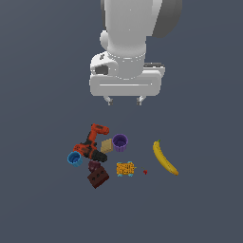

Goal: Pick up a designated object from a clutter of objects.

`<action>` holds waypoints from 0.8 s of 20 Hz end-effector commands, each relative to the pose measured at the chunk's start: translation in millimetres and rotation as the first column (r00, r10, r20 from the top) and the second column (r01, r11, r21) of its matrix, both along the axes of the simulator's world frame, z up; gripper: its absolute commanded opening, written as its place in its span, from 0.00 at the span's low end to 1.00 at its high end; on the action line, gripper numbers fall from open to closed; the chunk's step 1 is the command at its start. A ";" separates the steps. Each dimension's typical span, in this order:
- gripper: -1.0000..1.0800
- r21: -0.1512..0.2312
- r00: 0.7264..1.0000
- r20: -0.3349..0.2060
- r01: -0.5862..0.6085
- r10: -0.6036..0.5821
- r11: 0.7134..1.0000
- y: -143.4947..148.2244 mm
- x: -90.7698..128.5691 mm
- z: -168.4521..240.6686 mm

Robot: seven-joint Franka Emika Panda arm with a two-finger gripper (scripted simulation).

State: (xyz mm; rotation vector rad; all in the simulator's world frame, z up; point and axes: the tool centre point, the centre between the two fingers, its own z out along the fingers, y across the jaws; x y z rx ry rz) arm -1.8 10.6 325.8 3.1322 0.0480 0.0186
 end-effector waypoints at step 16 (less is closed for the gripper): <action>0.62 -0.009 0.999 -0.014 0.038 -0.038 0.999 -13.1 1.8 -11.5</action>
